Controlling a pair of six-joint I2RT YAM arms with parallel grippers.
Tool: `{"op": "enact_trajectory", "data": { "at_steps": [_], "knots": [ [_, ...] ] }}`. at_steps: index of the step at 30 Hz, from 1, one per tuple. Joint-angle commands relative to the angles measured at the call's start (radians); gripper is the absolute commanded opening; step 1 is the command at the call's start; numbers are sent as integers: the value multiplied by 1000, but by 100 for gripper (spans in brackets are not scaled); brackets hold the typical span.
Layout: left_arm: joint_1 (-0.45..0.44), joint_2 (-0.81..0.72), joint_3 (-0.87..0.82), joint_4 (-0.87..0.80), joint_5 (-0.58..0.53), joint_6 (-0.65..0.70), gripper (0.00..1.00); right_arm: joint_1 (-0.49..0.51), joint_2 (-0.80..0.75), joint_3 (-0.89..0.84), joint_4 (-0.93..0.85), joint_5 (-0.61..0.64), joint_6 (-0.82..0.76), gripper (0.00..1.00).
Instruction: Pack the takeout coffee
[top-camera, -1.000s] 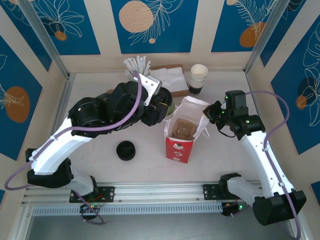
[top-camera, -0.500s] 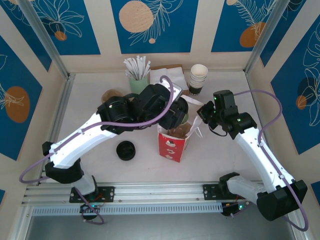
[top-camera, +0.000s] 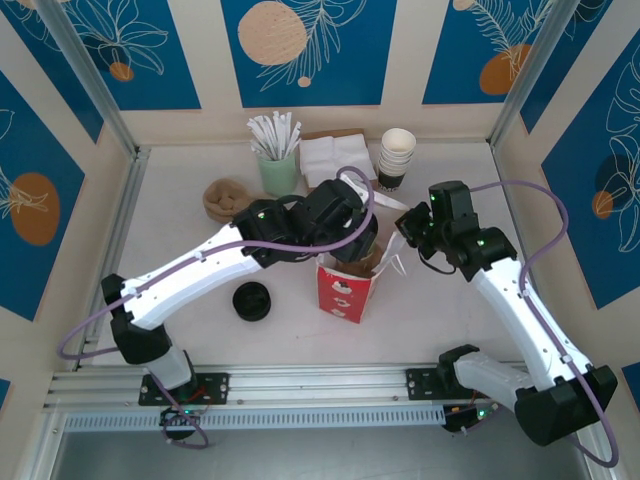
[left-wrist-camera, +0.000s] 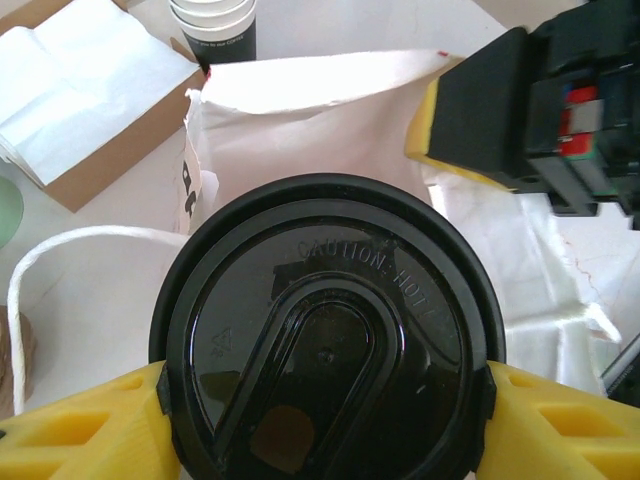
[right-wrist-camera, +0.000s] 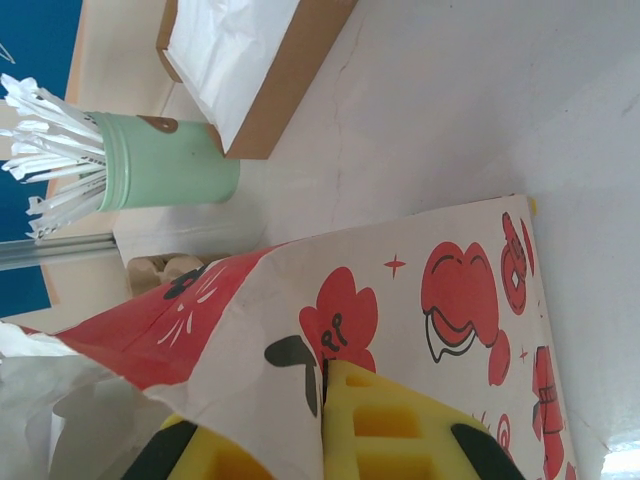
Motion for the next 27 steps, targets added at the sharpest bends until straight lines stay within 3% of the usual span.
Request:
{"op": "enact_trajectory", "data": {
  "at_steps": [1,12,27],
  "knots": [
    [10,18,-34,85,6,-10,66,5,-36,-8,-9,5,26,0],
    [24,61,-152,216,-45,-3,66,-7,-72,-66,-5,-28,40,0],
    [29,154,61,77,52,-60,65,-93,-89,-98,22,-159,0,0]
  ]
}}
